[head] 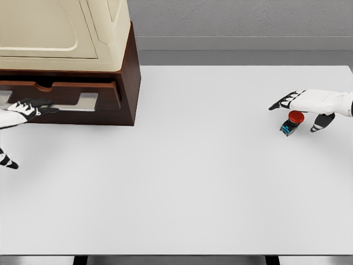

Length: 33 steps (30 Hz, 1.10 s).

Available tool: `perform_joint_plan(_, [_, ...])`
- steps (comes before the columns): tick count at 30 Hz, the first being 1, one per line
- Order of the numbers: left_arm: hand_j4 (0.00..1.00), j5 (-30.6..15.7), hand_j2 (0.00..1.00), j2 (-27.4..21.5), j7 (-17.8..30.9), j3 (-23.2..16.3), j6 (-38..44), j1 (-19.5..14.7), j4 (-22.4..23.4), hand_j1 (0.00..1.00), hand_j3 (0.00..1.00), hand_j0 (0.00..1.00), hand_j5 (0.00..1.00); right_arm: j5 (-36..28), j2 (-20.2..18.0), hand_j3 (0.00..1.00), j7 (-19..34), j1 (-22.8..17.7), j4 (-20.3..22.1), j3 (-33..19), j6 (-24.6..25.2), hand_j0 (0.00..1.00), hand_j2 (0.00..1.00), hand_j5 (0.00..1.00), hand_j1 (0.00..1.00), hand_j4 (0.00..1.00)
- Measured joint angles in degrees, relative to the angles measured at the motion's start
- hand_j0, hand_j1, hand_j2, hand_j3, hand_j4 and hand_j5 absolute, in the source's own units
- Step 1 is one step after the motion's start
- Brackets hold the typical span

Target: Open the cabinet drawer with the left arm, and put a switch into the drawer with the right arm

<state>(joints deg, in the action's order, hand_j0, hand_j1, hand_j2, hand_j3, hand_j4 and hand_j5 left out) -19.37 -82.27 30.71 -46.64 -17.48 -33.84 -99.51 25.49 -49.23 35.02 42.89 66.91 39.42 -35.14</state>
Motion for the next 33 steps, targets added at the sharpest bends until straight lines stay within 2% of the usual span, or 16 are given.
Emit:
perform_joint_plan(12, [1.00, 0.1, 1.00, -3.4, 3.1, -1.1, -4.8, -0.1, -0.8, 1.00, 1.00, 1.00, 1.00, 0.0, 0.0, 1.00, 0.0, 0.0, 0.2, 0.1, 0.0, 1.00, 1.00, 1.00, 1.00, 1.00])
perform_joint_plan(20, [1.00, -3.5, 1.00, -6.0, 4.1, -0.8, -8.1, -0.1, -1.3, 1.00, 1.00, 1.00, 1.00, 0.0, 0.0, 1.00, 0.0, 0.0, 0.3, 0.1, 0.0, 1.00, 1.00, 1.00, 1.00, 1.00])
perform_joint_plan(31, [1.00, -5.3, 1.00, -8.9, 4.3, -2.0, -12.9, -0.2, -1.4, 1.00, 1.00, 1.00, 1.00, 0.1, 0.0, 1.00, 0.0, -0.1, 0.3, 0.1, 0.0, 1.00, 1.00, 1.00, 1.00, 1.00])
perform_joint_plan(33, [1.00, -5.6, 1.00, -9.3, 4.3, -2.2, -13.6, -0.2, -1.4, 1.00, 1.00, 1.00, 1.00, 0.1, 0.0, 0.97, 0.0, -0.1, 0.3, 0.1, 0.0, 0.97, 0.97, 0.97, 0.97, 0.97])
